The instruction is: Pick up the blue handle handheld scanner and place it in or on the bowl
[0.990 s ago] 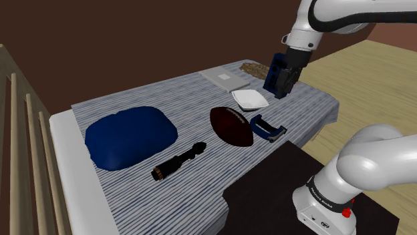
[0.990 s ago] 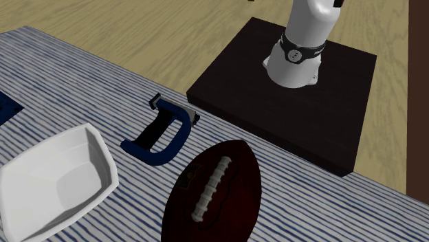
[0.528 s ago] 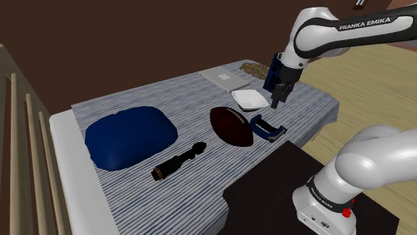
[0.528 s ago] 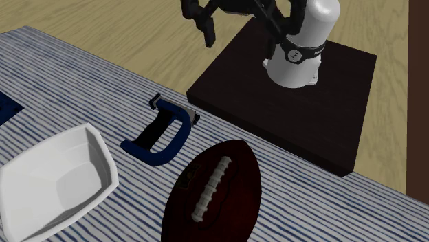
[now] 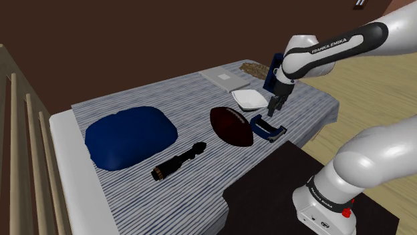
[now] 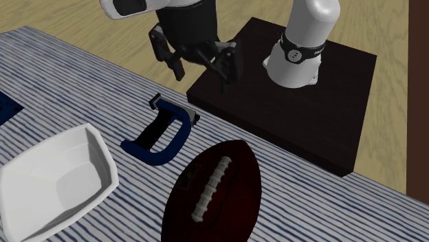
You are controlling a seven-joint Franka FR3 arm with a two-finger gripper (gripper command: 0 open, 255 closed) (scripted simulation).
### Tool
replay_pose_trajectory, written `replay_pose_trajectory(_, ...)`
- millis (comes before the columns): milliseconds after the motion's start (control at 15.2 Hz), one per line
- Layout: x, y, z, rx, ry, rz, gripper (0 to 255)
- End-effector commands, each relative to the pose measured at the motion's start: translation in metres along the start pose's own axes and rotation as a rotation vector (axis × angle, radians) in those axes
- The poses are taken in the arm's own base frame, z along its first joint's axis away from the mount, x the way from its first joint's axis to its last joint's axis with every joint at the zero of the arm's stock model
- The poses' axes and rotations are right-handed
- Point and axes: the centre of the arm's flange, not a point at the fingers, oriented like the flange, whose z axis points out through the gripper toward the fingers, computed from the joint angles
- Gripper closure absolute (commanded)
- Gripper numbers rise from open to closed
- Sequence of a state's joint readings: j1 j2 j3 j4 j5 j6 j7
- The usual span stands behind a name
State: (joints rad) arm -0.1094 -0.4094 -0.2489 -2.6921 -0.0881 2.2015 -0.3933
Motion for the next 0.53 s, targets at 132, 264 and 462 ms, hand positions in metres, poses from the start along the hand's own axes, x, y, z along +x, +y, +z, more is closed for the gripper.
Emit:
replay_pose_trajectory(132,0.011,0.034,0.04,-0.018,0.009,0.004,0)
replay_pose_trajectory(264,0.016,0.05,0.059,-0.026,0.013,0.006,0)
replay_pose_trajectory(462,0.024,0.074,0.087,-0.039,0.019,0.009,0)
